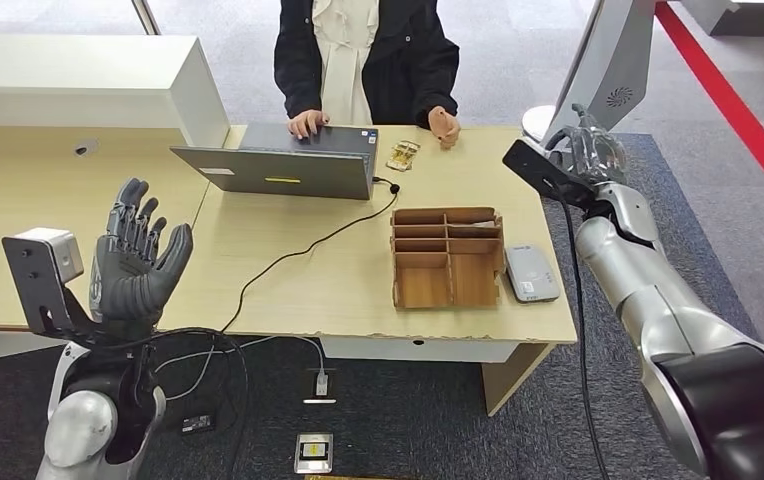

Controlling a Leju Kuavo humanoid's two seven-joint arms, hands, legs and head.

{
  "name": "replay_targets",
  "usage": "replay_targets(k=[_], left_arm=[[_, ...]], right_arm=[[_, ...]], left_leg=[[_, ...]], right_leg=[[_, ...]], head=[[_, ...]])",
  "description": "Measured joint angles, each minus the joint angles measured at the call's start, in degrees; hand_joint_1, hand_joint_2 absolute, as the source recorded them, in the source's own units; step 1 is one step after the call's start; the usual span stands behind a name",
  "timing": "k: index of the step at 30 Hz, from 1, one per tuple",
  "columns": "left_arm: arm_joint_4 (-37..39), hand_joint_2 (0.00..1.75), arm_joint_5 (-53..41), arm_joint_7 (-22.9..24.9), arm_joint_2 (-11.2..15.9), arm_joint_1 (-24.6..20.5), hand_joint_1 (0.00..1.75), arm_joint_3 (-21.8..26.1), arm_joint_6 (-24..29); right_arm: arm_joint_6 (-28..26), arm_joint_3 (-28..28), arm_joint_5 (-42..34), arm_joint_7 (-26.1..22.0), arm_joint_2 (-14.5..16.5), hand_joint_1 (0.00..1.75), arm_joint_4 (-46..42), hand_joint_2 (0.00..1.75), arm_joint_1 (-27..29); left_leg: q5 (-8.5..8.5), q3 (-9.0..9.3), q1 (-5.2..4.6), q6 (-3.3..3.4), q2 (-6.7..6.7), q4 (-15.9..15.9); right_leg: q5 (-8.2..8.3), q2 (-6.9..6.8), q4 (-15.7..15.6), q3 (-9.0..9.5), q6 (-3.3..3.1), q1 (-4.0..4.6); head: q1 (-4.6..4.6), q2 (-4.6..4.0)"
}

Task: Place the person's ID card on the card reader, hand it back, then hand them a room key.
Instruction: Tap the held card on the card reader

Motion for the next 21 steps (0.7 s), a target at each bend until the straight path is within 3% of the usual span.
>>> replay_targets(k=[5,14,21], left_arm=[[-1.6,1.75,-0.7,0.8,0.1,1.1,0.00,0.0,0.0],[-5.6,1.75,-1.5,5.5,0.3,1.8,0.00,0.0,-1.7],[-7.2,1.75,-1.7,6.2,0.3,1.9,0.00,-0.1,-2.6]], right_arm=[[0.3,-1.0,-0.2,2.7,-1.2,1.75,-1.2,1.75,3.1],[7.3,-2.1,2.3,10.3,-1.6,1.75,-5.3,1.75,10.9],[8.3,-2.8,2.6,11.1,-1.7,1.75,-8.8,1.75,15.0]], left_leg=[[0.00,-0.01,-0.03,0.00,-0.01,0.0],[0.00,0.02,0.00,0.01,-0.03,0.0],[-0.01,0.02,-0.01,0.01,-0.01,0.0]], right_leg=[[0.00,0.00,0.0,0.00,0.00,0.00],[-0.01,-0.01,0.0,0.06,0.01,0.00],[-0.01,-0.01,0.0,0.05,0.01,0.00]], head=[[0.00,0.00],[0.01,0.00],[0.00,0.00]])
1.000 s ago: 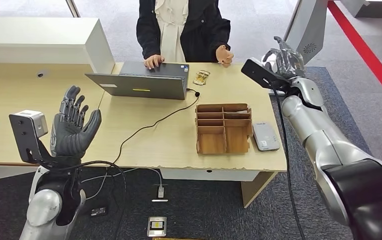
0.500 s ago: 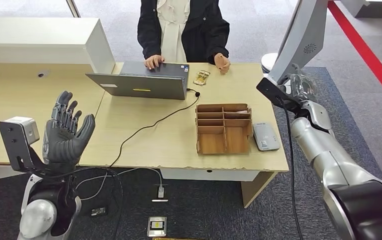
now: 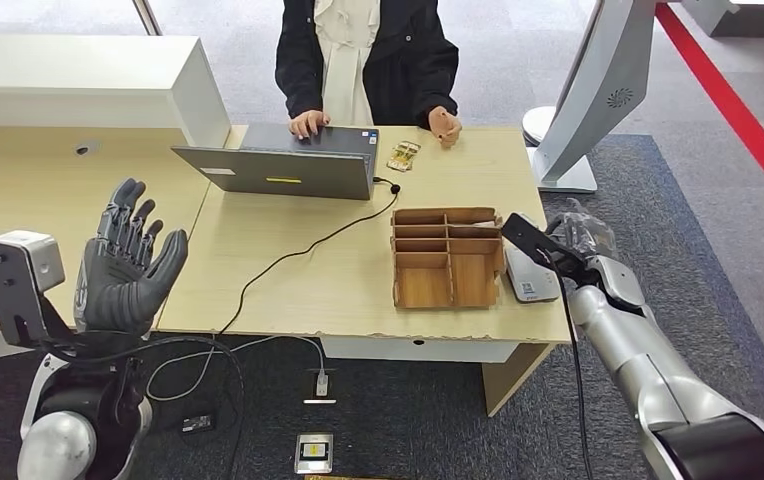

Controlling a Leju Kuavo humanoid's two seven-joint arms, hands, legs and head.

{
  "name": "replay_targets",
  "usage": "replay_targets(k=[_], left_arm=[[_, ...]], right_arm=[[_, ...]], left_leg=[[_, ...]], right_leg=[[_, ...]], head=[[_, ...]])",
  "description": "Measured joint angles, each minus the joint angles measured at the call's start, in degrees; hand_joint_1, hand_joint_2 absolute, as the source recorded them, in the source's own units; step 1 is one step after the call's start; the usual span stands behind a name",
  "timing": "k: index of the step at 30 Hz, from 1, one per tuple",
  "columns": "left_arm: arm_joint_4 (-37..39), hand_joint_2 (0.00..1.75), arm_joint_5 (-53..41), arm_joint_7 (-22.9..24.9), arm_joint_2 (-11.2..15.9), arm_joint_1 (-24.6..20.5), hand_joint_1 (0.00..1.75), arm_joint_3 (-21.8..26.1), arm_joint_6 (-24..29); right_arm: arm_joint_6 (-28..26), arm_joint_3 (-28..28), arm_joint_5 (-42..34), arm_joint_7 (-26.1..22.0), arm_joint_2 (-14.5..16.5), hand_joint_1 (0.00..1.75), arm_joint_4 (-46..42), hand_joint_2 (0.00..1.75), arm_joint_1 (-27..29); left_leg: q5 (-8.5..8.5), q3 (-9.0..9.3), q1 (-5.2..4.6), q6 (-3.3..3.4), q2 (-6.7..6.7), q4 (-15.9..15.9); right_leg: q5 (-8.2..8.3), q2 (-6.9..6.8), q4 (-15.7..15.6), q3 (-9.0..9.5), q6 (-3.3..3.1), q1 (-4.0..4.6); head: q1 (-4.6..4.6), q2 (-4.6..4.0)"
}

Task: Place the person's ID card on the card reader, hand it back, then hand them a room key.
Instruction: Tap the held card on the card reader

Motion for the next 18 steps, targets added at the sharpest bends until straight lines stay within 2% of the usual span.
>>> replay_targets(k=[18], left_arm=[[-0.2,1.75,0.7,0.0,0.9,-1.5,0.00,-0.1,-1.0]], right_arm=[[2.8,-0.8,1.6,0.7,1.6,1.75,-3.7,1.75,3.2]], left_leg=[[0.00,-0.01,0.00,0.00,0.00,0.0]], right_leg=[[-0.01,0.00,0.0,-0.01,0.01,0.00]], head=[[0.00,0.00]])
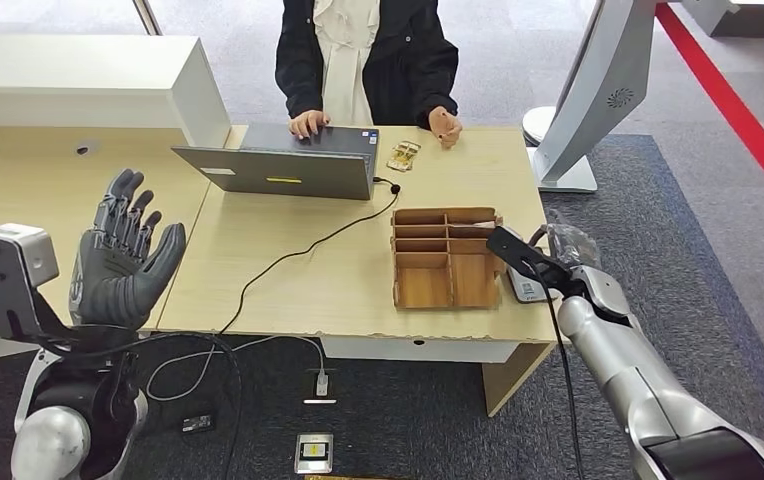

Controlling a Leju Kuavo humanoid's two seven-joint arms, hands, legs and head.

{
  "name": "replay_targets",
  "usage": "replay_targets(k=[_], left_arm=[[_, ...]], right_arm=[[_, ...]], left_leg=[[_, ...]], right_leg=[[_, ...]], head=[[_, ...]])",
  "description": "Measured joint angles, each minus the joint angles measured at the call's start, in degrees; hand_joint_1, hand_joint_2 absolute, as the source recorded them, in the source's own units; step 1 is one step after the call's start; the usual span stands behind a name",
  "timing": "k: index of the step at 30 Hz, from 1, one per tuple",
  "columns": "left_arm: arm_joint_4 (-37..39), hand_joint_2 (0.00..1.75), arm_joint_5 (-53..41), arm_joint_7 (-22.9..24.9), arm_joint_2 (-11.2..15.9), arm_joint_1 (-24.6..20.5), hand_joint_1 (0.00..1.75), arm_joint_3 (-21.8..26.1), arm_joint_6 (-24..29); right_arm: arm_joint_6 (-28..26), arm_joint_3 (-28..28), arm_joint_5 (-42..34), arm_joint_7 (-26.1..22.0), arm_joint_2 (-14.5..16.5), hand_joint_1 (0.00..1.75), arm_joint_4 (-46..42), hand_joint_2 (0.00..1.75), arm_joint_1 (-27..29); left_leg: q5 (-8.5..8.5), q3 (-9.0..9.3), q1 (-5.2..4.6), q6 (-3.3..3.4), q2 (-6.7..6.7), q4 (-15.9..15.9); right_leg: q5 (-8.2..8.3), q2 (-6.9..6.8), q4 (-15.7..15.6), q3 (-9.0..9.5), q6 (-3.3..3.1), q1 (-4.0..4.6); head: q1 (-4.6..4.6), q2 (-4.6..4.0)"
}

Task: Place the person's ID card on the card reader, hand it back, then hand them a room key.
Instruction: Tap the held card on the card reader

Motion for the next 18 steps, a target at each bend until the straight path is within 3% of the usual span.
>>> replay_targets(k=[18], left_arm=[[0.0,1.75,0.4,0.7,0.2,-0.2,0.00,0.0,-1.4]], right_arm=[[4.7,-0.5,2.3,2.3,0.3,1.75,0.0,1.75,0.5]], left_leg=[[0.00,0.01,-0.02,0.00,0.01,0.0]], right_leg=[[0.00,0.00,0.0,-0.02,0.00,-0.01]], head=[[0.00,0.00]])
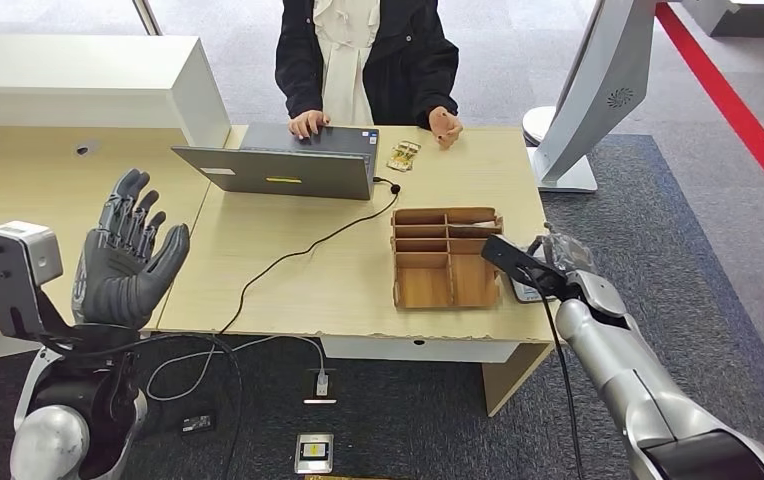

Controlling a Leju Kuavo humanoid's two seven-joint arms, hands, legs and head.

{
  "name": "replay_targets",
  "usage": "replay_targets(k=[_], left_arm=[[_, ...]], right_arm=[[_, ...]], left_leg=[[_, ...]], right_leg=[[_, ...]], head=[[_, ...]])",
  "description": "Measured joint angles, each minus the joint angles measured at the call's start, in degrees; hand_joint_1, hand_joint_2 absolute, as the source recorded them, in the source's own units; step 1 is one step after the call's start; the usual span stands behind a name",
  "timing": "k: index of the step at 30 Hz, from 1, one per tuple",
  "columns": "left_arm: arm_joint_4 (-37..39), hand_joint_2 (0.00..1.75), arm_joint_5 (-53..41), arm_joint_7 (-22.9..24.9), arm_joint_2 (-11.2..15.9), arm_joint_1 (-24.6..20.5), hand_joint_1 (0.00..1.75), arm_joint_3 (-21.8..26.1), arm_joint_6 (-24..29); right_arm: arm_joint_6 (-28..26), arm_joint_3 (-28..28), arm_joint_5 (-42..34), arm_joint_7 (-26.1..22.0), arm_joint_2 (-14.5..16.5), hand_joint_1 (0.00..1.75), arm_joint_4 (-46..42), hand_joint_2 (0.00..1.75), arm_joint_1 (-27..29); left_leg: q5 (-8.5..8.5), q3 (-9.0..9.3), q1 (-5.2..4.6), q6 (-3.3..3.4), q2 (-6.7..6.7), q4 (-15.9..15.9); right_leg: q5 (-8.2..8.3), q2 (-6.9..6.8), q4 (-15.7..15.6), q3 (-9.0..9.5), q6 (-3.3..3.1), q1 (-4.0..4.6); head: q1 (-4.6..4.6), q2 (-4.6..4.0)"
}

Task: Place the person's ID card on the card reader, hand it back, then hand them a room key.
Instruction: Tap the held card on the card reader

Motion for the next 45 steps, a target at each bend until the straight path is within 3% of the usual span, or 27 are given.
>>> replay_targets(k=[13,45], left_arm=[[0.0,1.75,-1.3,1.0,0.2,0.1,0.00,0.0,1.5],[-1.5,1.75,-2.0,2.3,0.7,0.2,0.00,0.1,2.3]], right_arm=[[-0.1,-1.6,0.3,0.0,-1.4,1.75,2.6,1.75,0.2],[-0.4,-2.4,1.3,-1.4,0.0,1.75,4.4,1.75,-1.2]], left_leg=[[0.00,-0.01,-0.01,0.01,0.01,0.0],[0.00,-0.02,-0.01,0.01,0.00,0.0]], right_leg=[[0.00,0.00,0.0,-0.01,0.00,-0.01],[0.00,0.00,0.0,0.02,0.01,-0.01]], head=[[0.00,0.00],[0.00,0.00]])
